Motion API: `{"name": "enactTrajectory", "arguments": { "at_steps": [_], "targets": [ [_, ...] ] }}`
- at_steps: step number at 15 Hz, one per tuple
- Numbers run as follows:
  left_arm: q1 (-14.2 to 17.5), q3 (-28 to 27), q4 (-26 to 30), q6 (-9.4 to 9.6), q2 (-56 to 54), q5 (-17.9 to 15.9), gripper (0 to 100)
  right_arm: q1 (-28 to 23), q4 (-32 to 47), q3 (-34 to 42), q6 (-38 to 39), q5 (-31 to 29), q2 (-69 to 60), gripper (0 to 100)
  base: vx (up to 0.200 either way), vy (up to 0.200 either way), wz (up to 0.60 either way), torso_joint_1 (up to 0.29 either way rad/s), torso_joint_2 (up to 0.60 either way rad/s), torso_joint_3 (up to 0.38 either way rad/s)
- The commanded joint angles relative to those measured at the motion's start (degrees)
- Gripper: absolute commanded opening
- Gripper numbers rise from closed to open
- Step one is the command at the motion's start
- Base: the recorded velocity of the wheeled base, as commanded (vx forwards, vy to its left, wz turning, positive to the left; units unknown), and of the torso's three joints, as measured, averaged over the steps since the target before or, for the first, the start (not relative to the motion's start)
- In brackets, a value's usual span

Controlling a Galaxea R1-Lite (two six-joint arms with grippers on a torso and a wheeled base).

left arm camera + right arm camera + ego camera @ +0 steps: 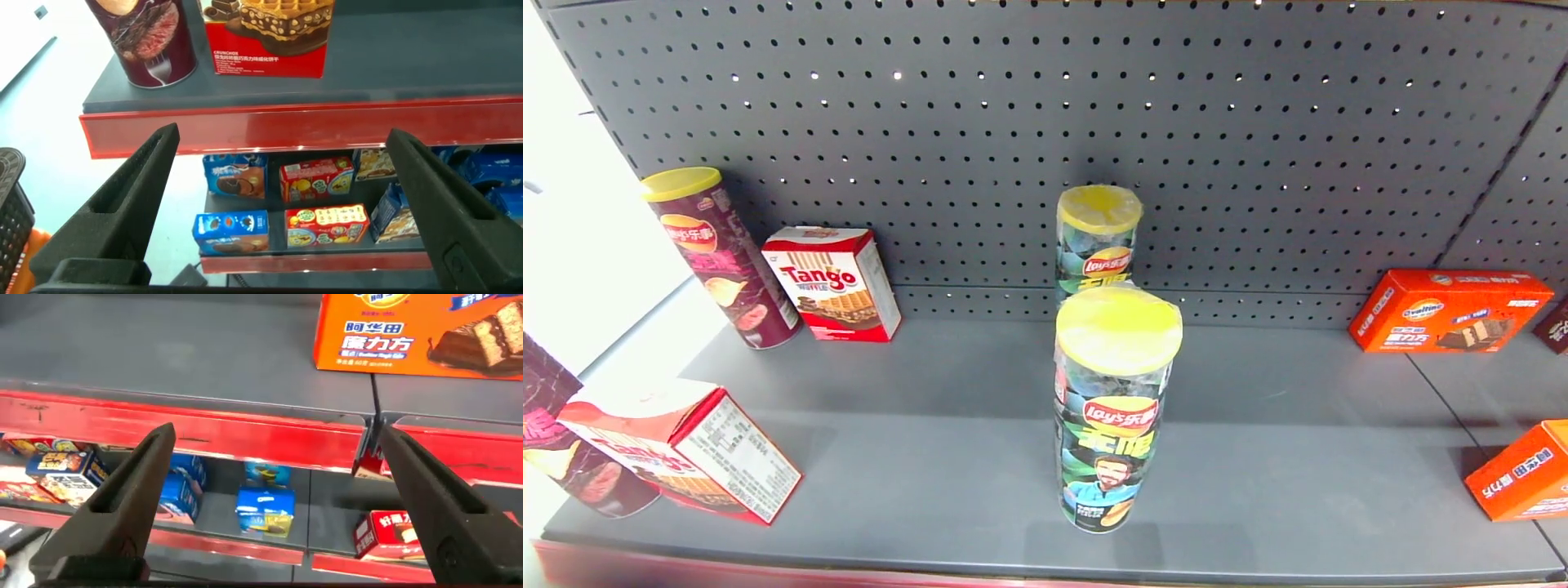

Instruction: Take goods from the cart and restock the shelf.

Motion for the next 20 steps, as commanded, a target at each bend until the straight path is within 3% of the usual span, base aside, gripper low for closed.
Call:
{"name": "enactTrajectory", "arguments": {
  "at_steps": [1, 3, 4, 20],
  "targets": [
    [0.0, -0.2, 0.2, 0.17, 0.1, 0.0, 100, -2.0, 0.4, -0.1, 0.0, 0.0, 0.3, 100, 0.0, 0.0, 0.0, 0.0, 0.0, 0.0],
    [0.0, -0.2, 0.3, 0.25, 0.1, -0.1, 100, -9.2, 0.0, 0.0, 0.1, 0.0, -0.5, 100, 0.0, 0.0, 0.0, 0.0, 0.0, 0.0],
    [0.0, -0.1, 0.1, 0.08, 0.1, 0.0, 100, -5.7, 0.3, 0.0, -0.2, 0.0, -3.3, 100, 0.0, 0.0, 0.0, 0.0, 0.0, 0.0],
    [0.0, 0.0, 0.0, -0.27, 0.1, 0.0, 100, -5.9, 0.0, 0.0, -0.1, 0.0, -5.1, 100, 0.0, 0.0, 0.0, 0.0, 0.0, 0.0]
  ]
}}
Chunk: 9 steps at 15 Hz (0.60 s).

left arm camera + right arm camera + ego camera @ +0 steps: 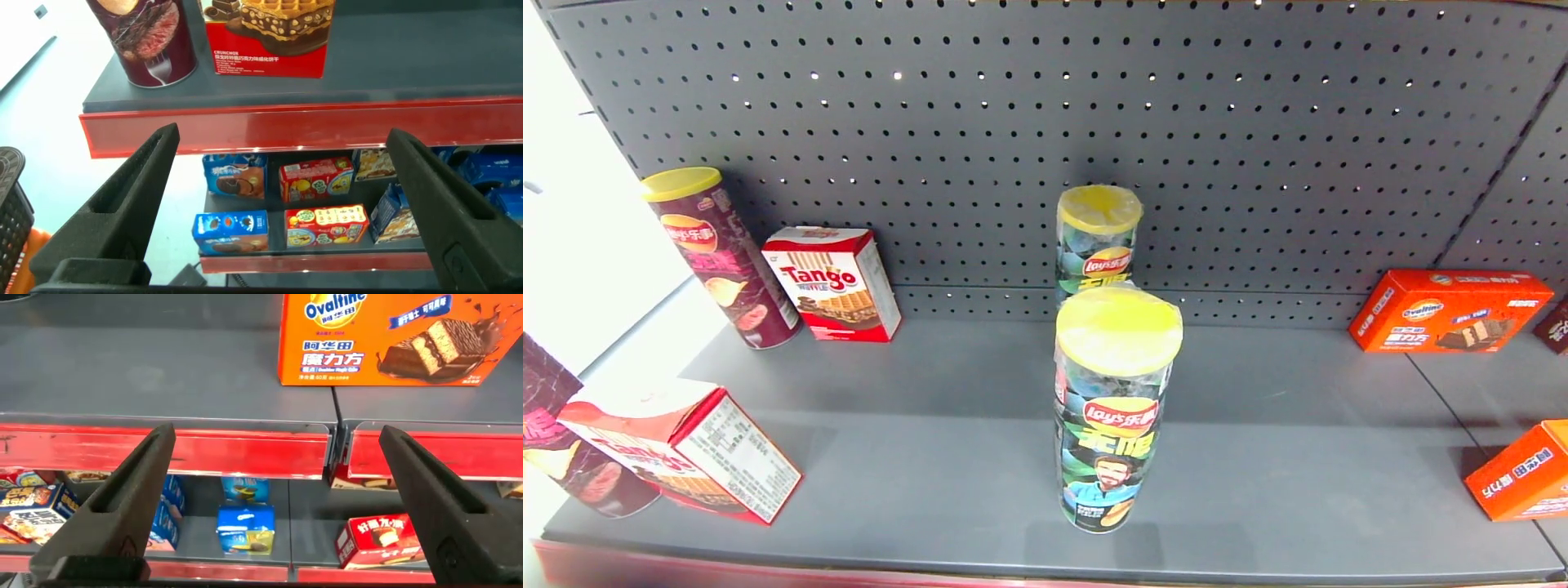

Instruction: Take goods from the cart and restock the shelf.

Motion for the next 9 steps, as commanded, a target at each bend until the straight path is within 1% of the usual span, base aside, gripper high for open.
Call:
{"name": "enactTrajectory", "arguments": {
  "at_steps": [1, 4, 5, 9],
  "targets": [
    [0.0, 0.0, 0.0, 0.08, 0.1, 0.0, 100, 0.0, 0.0, 0.0, 0.0, 0.0, 0.0, 100, 0.0, 0.0, 0.0, 0.0, 0.0, 0.0],
    [0.0, 0.0, 0.0, 0.0, 0.1, 0.0, 100, 0.0, 0.0, 0.0, 0.0, -0.1, 0.0, 100, 0.0, 0.0, 0.0, 0.0, 0.0, 0.0],
    [0.0, 0.0, 0.0, 0.0, 0.1, 0.0, 100, 0.0, 0.0, 0.0, 0.0, 0.0, 0.0, 100, 0.0, 0.0, -0.6, 0.002, 0.01, 0.002],
    [0.0, 0.0, 0.0, 0.0, 0.0, 0.1, 100, 0.0, 0.0, 0.0, 0.0, -0.1, 0.0, 100, 0.0, 0.0, 0.0, 0.0, 0.0, 0.0]
  ]
}}
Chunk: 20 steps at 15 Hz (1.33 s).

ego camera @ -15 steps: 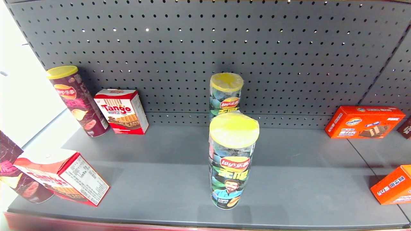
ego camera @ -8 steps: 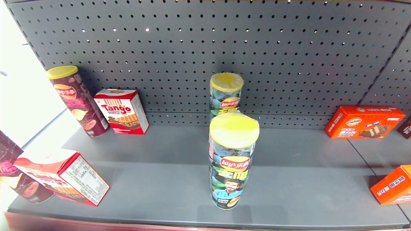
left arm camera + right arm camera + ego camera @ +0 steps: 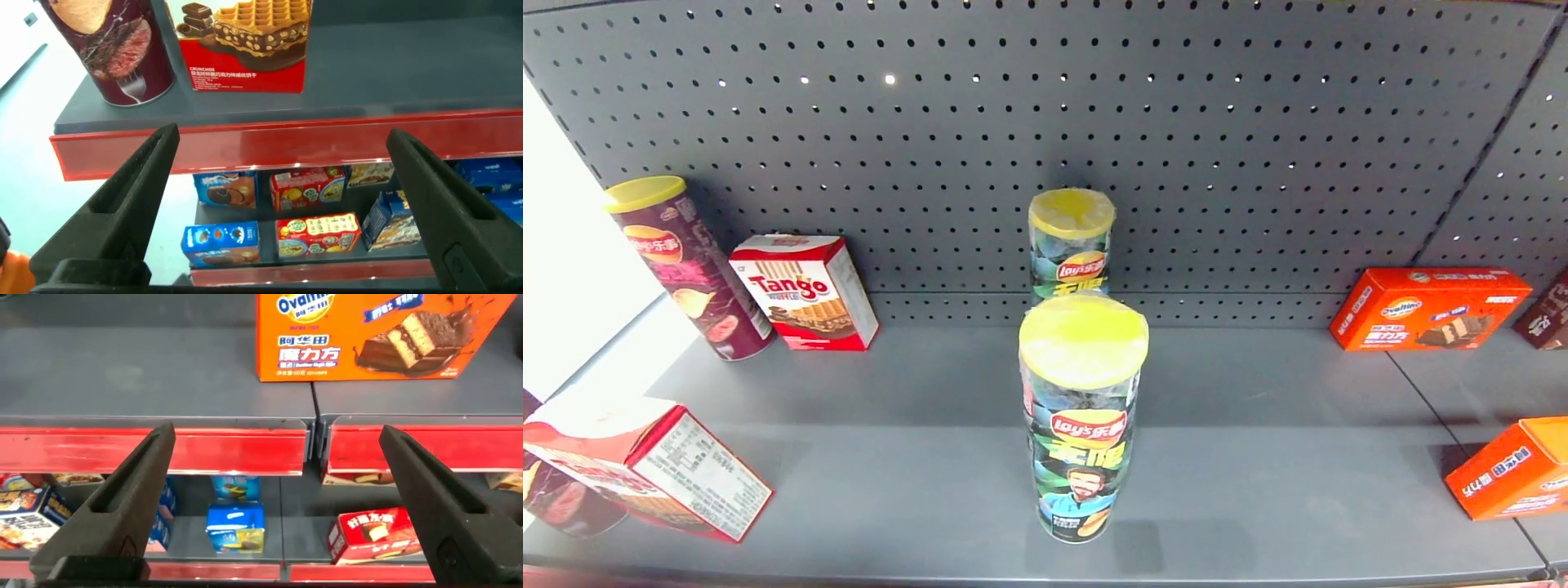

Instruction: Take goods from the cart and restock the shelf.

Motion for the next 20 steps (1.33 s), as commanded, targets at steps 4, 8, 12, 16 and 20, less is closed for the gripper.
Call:
{"name": "enactTrajectory", "arguments": {
  "at_steps": [4, 8, 12, 16, 20],
  "targets": [
    [0.0, 0.0, 0.1, -0.07, 0.1, 0.2, 100, 0.0, 0.0, 0.0, 0.0, 0.0, 0.0, 100, 0.0, 0.0, 0.0, 0.0, 0.0, 0.0],
    [0.0, 0.0, 0.1, -0.42, 0.1, 0.2, 100, 0.0, 0.0, 0.0, 0.0, 0.0, 0.0, 100, 0.0, 0.05, 0.0, 0.001, 0.0, 0.001],
    [0.0, 0.0, 0.1, -0.42, 0.1, 0.2, 100, 0.0, 0.0, 0.0, 0.0, 0.0, 0.0, 100, 0.0, 0.0, 0.0, 0.0, 0.0, 0.0],
    [0.0, 0.0, 0.1, -0.42, 0.1, 0.1, 100, 0.0, 0.0, 0.0, 0.0, 0.0, 0.0, 100, -0.05, 0.0, 0.0, 0.001, 0.0, 0.001],
    [0.0, 0.0, 0.1, 0.02, 0.1, -0.1, 100, 0.0, 0.0, 0.0, 0.0, 0.0, 0.0, 100, 0.0, 0.0, 0.0, 0.0, 0.0, 0.0]
  ]
}}
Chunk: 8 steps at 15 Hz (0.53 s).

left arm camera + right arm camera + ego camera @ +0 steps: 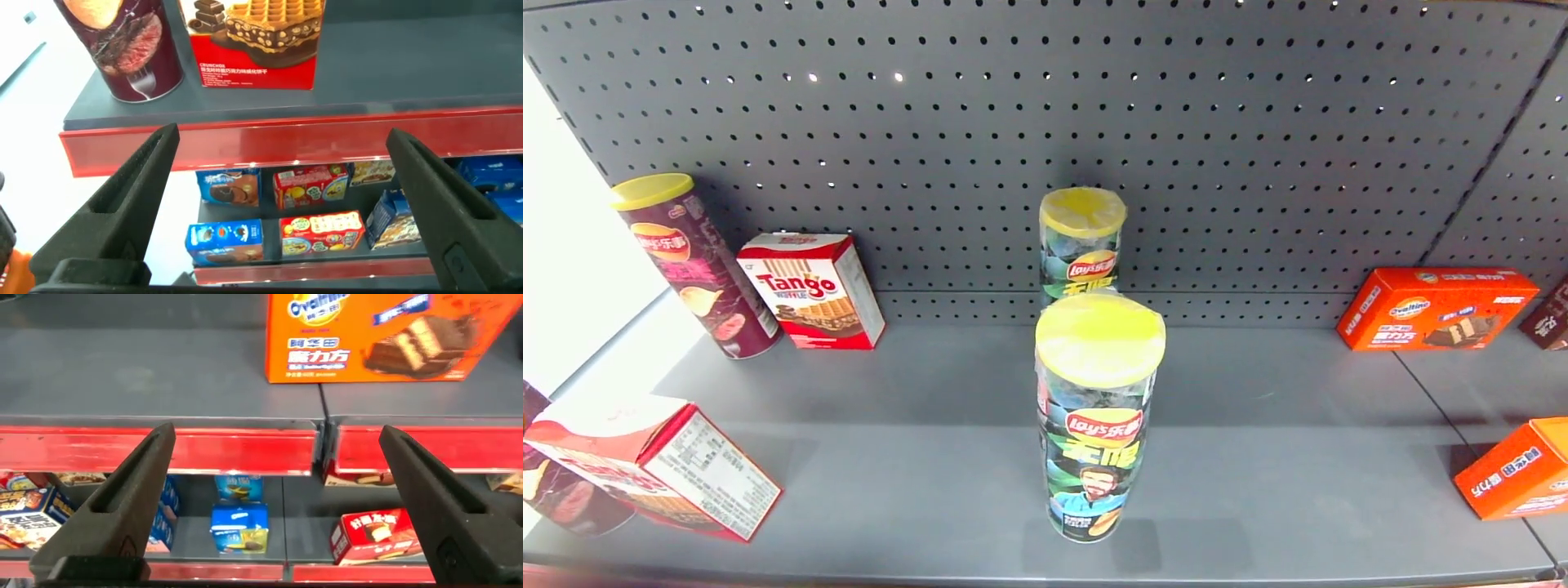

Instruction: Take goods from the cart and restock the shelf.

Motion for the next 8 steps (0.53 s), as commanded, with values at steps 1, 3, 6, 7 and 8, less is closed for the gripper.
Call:
{"name": "enactTrajectory", "arguments": {
  "at_steps": [1, 3, 6, 7, 8],
  "targets": [
    [0.0, 0.0, 0.0, 0.0, 0.1, 0.0, 100, 0.0, 0.0, 0.0, 0.0, 0.0, 0.0, 100, 0.0, 0.0, 0.0, 0.0, 0.0, 0.0],
    [0.0, 0.0, 0.0, 0.0, 0.1, 0.0, 100, 0.0, 0.0, 0.0, 0.0, 0.0, 0.0, 100, -0.2, 0.0, 0.0, 0.0, 0.0, -0.002],
    [0.0, 0.0, 0.0, -0.36, 0.1, 0.0, 100, 0.0, 0.0, 0.0, 0.0, 0.0, 0.0, 100, 0.0, 0.0, 0.0, 0.0, 0.0, 0.0],
    [0.0, 0.0, 0.0, -0.36, 0.0, 0.0, 100, 0.0, 0.0, 0.0, 0.0, 0.0, 0.0, 100, 0.0, 0.0, 0.0, 0.0, 0.0, 0.0],
    [0.0, 0.0, 0.0, -0.36, 0.1, 0.0, 100, 0.0, 0.0, 0.0, 0.0, 0.0, 0.0, 100, 0.0, 0.0, 0.0, 0.0, 0.0, 0.0]
  ]
}}
